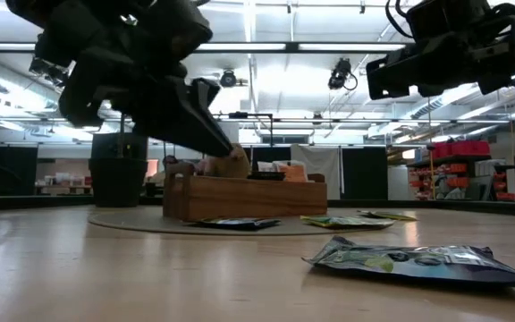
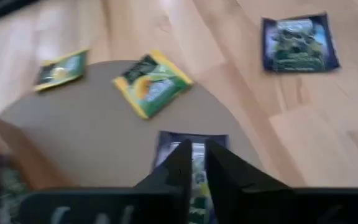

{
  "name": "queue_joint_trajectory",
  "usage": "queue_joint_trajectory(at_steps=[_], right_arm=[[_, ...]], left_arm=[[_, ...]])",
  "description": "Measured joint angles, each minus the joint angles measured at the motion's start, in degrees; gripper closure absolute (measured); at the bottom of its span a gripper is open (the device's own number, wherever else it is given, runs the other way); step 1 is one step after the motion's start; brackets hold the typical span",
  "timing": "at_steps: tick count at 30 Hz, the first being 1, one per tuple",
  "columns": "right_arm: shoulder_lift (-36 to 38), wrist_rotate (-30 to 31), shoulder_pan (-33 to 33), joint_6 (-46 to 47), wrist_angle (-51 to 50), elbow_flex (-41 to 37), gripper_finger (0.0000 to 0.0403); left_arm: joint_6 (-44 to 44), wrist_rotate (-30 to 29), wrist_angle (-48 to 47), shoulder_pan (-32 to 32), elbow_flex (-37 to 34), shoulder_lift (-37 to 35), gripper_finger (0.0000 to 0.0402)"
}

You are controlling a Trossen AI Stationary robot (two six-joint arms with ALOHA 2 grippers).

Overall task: Pick & Place Tea
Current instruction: Put the purple tea bag into the middle section of the wooden organizer

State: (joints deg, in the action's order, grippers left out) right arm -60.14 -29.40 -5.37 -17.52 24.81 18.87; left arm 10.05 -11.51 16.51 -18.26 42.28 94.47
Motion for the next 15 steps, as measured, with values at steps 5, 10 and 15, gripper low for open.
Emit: queue_joint_trajectory(at_steps=[5, 10, 15], right_arm=[[0.0, 0.0, 0.0, 0.1, 0.1, 0.0, 0.0285], [0.0, 0.7, 0.0, 0.6, -0.9, 0.0, 0.0285], [0.0, 1.5, 0.0, 0.8, -1.1, 0.0, 0.0285]], left_arm=[[-0.4, -1.4, -3.0, -1.4, 3.0, 4.6, 0.0279], [-0.4, -2.2, -7.7, -2.5, 6.2, 7.0, 0.0238], [-0.4, -2.9, -7.5, -2.6, 6.2, 6.9, 0.0232]])
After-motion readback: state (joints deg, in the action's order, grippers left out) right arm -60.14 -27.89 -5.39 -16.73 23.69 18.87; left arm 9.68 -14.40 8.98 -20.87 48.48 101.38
